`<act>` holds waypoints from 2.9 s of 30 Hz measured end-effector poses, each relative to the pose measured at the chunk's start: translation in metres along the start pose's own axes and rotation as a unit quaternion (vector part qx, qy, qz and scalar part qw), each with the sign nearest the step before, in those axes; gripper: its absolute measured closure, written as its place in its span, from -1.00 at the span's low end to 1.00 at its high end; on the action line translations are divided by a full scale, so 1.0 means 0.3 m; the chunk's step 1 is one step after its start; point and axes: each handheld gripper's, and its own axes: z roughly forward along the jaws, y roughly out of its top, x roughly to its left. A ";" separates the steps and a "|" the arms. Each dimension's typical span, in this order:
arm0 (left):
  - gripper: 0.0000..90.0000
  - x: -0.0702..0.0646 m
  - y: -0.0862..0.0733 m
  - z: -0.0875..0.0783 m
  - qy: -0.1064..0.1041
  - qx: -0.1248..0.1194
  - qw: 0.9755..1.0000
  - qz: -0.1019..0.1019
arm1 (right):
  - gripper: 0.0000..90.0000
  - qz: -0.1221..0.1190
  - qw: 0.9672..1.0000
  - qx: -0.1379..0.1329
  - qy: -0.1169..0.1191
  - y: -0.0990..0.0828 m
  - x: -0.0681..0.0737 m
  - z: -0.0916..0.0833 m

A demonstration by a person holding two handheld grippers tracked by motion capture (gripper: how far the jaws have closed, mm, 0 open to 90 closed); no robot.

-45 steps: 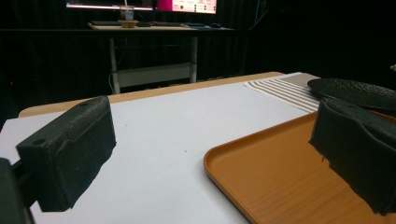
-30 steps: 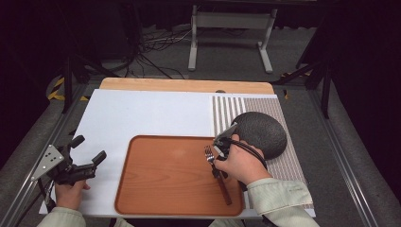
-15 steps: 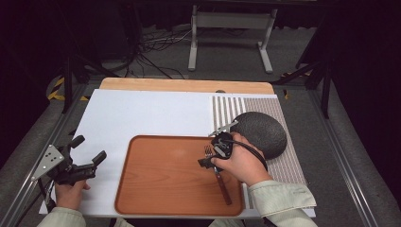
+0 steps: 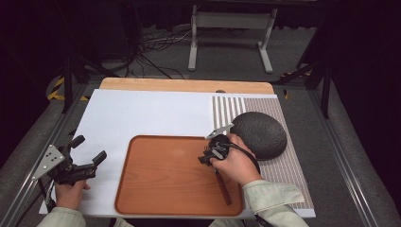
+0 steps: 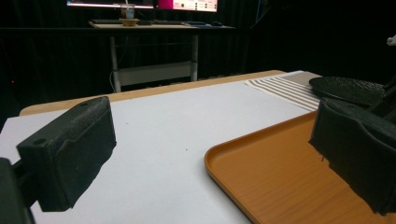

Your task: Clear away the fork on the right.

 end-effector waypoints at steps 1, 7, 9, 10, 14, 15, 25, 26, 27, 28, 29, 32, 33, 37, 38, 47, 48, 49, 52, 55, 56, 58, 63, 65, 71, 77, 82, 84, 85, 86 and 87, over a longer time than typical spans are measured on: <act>-0.98 0.000 0.000 0.000 0.000 0.000 1.000 0.000 | 0.70 -0.006 1.000 0.005 0.001 0.000 -0.003 0.002; -0.98 0.001 0.000 0.000 0.000 0.002 1.000 0.002 | 0.98 -0.011 1.000 0.026 -0.001 -0.002 -0.009 0.018; -0.98 0.001 0.000 0.000 0.000 0.002 1.000 0.002 | 1.00 -0.015 0.999 0.031 -0.005 -0.004 -0.015 0.026; -0.98 0.001 0.000 0.001 0.000 0.002 1.000 0.002 | 1.00 -0.016 0.999 0.033 -0.005 -0.006 -0.018 0.030; -0.98 0.001 0.000 0.000 0.000 0.002 1.000 0.001 | 1.00 -0.016 0.999 0.039 -0.006 -0.010 -0.021 0.039; -0.98 0.001 0.000 0.000 0.000 0.002 1.000 0.001 | 1.00 -0.016 0.999 0.040 -0.006 -0.010 -0.020 0.040; -0.98 0.001 0.000 0.000 0.000 0.000 1.000 0.001 | 1.00 -0.017 0.999 0.045 -0.016 -0.010 -0.032 0.035; -0.98 0.001 0.000 0.000 0.001 0.000 1.000 0.001 | 1.00 -0.015 0.999 0.046 -0.018 -0.012 -0.036 0.033; -0.98 0.001 0.000 -0.001 0.000 0.001 1.000 0.001 | 1.00 -0.014 0.999 0.046 -0.020 -0.013 -0.040 0.030; -0.98 0.001 0.000 -0.001 0.000 0.002 1.000 0.001 | 1.00 -0.012 0.999 0.045 -0.022 -0.015 -0.045 0.028; -0.98 0.001 0.000 0.000 0.000 0.001 1.000 0.001 | 1.00 -0.011 0.999 0.046 -0.023 -0.016 -0.049 0.025; -0.98 0.001 0.000 0.000 0.000 0.001 1.000 0.001 | 1.00 -0.006 0.999 0.045 -0.027 -0.021 -0.061 0.019; -0.98 0.001 0.000 0.000 0.000 0.001 1.000 0.001 | 1.00 -0.004 0.999 0.046 -0.027 -0.022 -0.066 0.016; -0.98 0.000 0.000 0.000 0.000 0.001 1.000 0.002 | 1.00 0.000 0.998 0.045 -0.033 -0.027 -0.078 0.009; -0.98 0.000 0.000 0.000 0.000 0.002 1.000 0.001 | 1.00 0.006 0.998 0.045 -0.036 -0.030 -0.084 0.006; -0.98 0.000 0.000 0.000 0.000 0.002 1.000 0.001 | 1.00 0.010 0.998 0.045 -0.045 -0.042 -0.112 -0.011; -0.98 0.000 0.000 0.000 0.000 0.002 1.000 0.001 | 1.00 0.014 0.998 0.045 -0.046 -0.043 -0.112 -0.012; -0.98 0.000 0.000 0.000 0.000 0.002 1.000 0.001 | 1.00 0.014 0.998 0.043 -0.049 -0.045 -0.117 -0.013; -0.98 0.000 0.000 0.000 0.001 0.002 1.000 0.002 | 1.00 0.017 0.998 0.044 -0.051 -0.049 -0.123 -0.019; -0.98 0.000 0.000 0.000 0.000 0.002 1.000 0.002 | 1.00 0.021 0.997 0.044 -0.053 -0.054 -0.131 -0.024; -0.98 0.000 0.000 0.001 0.001 0.002 1.000 0.002 | 1.00 0.020 0.997 0.043 -0.053 -0.054 -0.133 -0.024; -0.98 0.000 0.000 0.001 0.001 0.002 1.000 0.002 | 1.00 0.021 0.997 0.043 -0.055 -0.056 -0.134 -0.026; -0.98 -0.001 0.000 0.004 -0.001 0.002 1.000 0.002 | 0.92 0.025 0.997 0.040 -0.054 -0.060 -0.141 -0.031; -0.98 0.000 0.000 0.002 0.001 0.003 1.000 0.002 | 0.80 0.022 0.998 0.030 -0.046 -0.056 -0.139 -0.038; -0.98 -0.001 0.000 0.003 -0.001 0.003 1.000 0.002 | -0.20 -0.021 0.998 -0.024 -0.056 -0.030 -0.126 -0.071; -0.98 -0.001 0.000 0.001 0.000 0.003 1.000 0.002 | -0.63 -0.086 0.992 -0.063 -0.072 -0.008 -0.105 -0.125; -0.98 -0.001 0.000 0.001 0.000 0.003 1.000 0.002 | -0.67 -0.101 0.988 -0.091 -0.073 -0.014 -0.100 -0.182; -0.98 -0.001 0.000 0.002 0.000 0.003 1.000 0.001 | -0.67 -0.102 0.987 -0.103 -0.074 -0.019 -0.100 -0.200; -0.98 -0.002 0.000 0.002 0.000 0.003 1.000 0.001 | -0.68 -0.102 0.986 -0.111 -0.074 -0.023 -0.100 -0.211; -0.98 -0.002 0.000 0.003 0.000 0.003 1.000 0.001 | -0.68 -0.101 0.985 -0.121 -0.073 -0.027 -0.100 -0.225; -0.98 -0.002 0.000 0.002 0.000 0.003 1.000 0.001 | -0.68 -0.102 0.984 -0.129 -0.072 -0.032 -0.101 -0.235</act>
